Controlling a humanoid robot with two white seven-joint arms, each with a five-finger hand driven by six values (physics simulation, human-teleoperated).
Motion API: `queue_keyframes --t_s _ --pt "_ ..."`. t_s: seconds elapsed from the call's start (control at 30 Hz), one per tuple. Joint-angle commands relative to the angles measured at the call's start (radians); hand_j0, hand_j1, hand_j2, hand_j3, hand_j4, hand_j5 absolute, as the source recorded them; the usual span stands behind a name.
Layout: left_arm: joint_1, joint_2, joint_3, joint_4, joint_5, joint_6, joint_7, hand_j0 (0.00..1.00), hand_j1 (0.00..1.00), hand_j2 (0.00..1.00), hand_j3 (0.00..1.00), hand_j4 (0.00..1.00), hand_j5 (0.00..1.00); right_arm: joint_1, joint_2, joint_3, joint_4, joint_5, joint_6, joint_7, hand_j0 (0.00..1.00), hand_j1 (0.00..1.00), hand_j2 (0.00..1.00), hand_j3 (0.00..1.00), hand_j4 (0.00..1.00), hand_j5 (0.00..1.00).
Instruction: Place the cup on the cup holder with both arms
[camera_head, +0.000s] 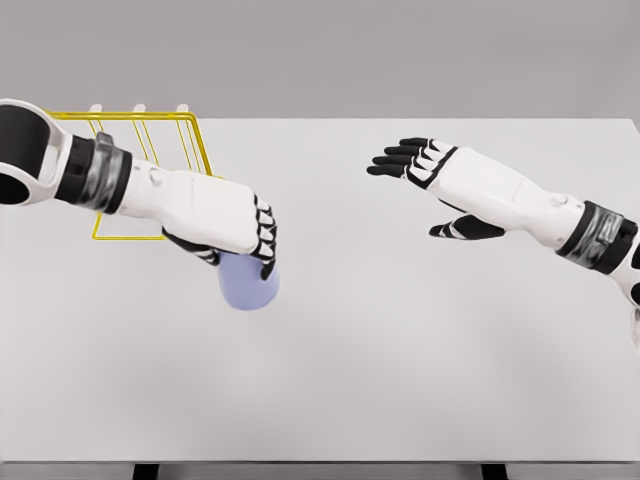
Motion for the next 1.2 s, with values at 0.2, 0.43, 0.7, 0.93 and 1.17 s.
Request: queue_keyframes --t_s 0.2,0.43,0.7,0.93,1.17 --pt "-0.014 0.035 0.024 -0.014 0.018 0.002 0.0 0.6 0.6 0.6 0.6 0.6 0.6 -0.002 -0.001 0.0 0.001 -0.007 0.003 -0.001 1.0 1.0 1.0 1.0 1.0 1.0" --pt "-0.037 0.044 0.025 -0.019 0.027 0.002 0.0 0.6 0.6 0.6 0.6 0.6 0.6 -0.002 -0.001 0.0 0.0 -0.007 0.003 -0.001 1.0 1.0 1.0 1.0 1.0 1.0" --pt "-0.048 0.049 0.057 -0.02 0.03 0.002 0.0 0.59 0.59 0.59 0.59 0.59 0.59 -0.002 -0.001 0.0 0.0 -0.007 0.003 -0.001 1.0 1.0 1.0 1.0 1.0 1.0" --pt "-0.051 0.066 0.091 -0.02 0.028 0.002 0.0 0.59 0.59 0.59 0.59 0.59 0.59 -0.002 -0.001 0.0 0.0 -0.007 0.003 -0.001 1.0 1.0 1.0 1.0 1.0 1.0" --pt "-0.051 0.087 0.133 -0.02 0.028 0.002 0.0 0.59 0.59 0.59 0.59 0.59 0.59 -0.002 -0.001 0.0 0.0 -0.007 0.003 -0.001 1.0 1.0 1.0 1.0 1.0 1.0"
